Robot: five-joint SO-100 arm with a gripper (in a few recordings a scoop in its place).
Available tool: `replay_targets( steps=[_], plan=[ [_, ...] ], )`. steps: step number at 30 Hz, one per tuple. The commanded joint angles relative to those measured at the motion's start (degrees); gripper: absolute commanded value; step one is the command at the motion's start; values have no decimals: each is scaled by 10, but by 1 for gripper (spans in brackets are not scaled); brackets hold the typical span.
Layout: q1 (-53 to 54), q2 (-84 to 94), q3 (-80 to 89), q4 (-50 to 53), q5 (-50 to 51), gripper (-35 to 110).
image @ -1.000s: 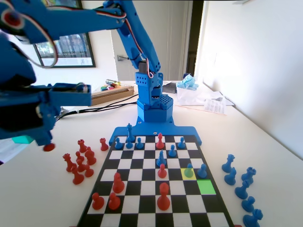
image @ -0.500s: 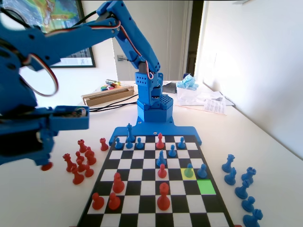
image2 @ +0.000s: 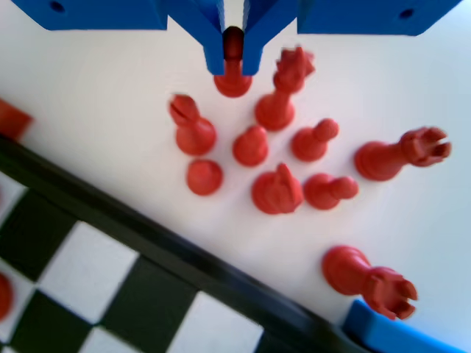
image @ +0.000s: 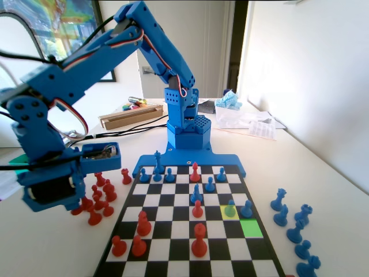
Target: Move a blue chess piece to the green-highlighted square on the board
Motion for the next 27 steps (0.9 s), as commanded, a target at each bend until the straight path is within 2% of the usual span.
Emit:
replay_targets(
  steps=[1,9,11,23,27],
  plan=[
    [15,10,-6,-16,-18,1],
    [19,-1,-3,-33,-30,1],
    [19,-1,1,-32,-35,6],
    [23,30,-14,11,-54,11],
    [19,64,-35,54,-60,11]
  ],
)
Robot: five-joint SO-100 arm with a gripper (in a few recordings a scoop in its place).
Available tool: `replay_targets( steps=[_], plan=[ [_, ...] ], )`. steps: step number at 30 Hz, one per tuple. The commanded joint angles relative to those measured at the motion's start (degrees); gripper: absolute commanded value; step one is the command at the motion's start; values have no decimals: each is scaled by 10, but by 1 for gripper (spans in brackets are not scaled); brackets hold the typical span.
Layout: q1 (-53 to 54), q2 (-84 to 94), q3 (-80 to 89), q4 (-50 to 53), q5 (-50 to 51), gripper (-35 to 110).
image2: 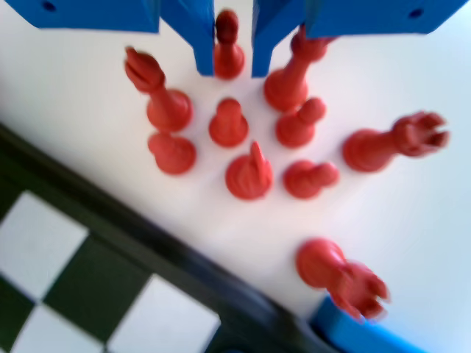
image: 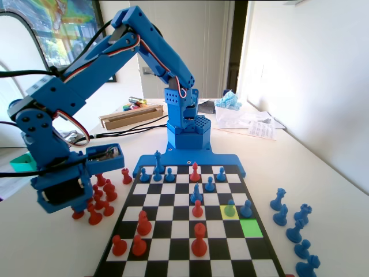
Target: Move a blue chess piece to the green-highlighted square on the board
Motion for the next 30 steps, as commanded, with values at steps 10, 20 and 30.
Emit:
replay_targets(
  steps=[10,20,30],
  plan=[
    [-38,242,-94,200,-25,10],
    [-174,395,34,210,3,8],
    [-345,499,273,90,48,8]
  ],
)
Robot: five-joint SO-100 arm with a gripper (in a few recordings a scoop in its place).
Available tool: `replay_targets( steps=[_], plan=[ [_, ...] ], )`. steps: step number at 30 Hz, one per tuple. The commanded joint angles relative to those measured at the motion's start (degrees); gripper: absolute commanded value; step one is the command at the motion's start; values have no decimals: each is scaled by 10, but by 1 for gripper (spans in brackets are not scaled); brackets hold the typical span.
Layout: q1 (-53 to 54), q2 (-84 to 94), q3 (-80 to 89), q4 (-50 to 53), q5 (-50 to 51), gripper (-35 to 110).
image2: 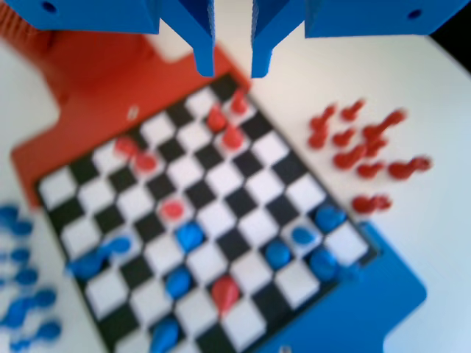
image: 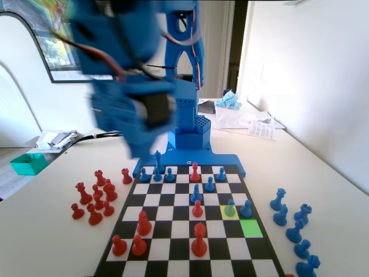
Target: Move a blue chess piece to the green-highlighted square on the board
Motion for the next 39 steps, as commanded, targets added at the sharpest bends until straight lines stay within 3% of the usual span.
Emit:
replay_targets(
  steps=[1,18,39],
  plan=[
    [-66,78,62,-38,13,9],
    [-239,-1,141,-142,55,10],
    [-277,-136,37,-174,39,12]
  ],
)
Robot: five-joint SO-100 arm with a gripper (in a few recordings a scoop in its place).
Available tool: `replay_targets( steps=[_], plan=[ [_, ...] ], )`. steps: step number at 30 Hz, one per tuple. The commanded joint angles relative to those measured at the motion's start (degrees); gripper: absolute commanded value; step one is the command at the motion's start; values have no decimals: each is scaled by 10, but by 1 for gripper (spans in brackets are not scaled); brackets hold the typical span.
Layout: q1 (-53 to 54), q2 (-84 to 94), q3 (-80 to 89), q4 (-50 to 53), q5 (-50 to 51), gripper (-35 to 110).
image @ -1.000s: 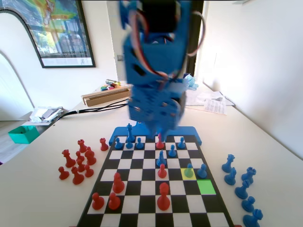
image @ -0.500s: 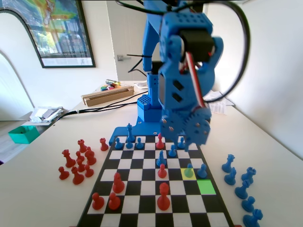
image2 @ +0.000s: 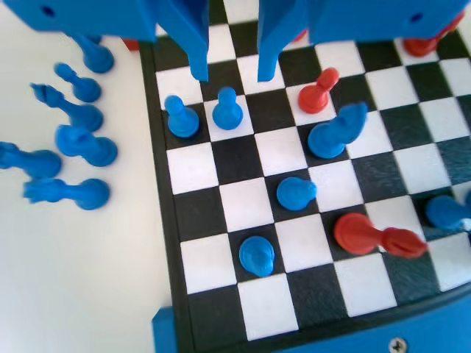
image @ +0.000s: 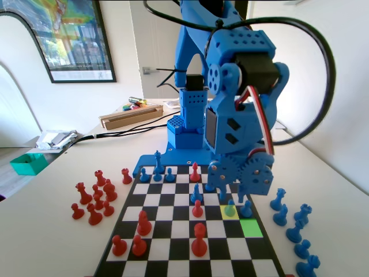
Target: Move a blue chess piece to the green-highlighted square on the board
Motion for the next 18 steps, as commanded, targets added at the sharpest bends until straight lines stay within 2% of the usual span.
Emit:
replay_targets(
  steps=[1,18],
  plan=[
    [-13,8,-38,4,-12,12],
    [-12,3,5,-25,-56,12]
  ],
)
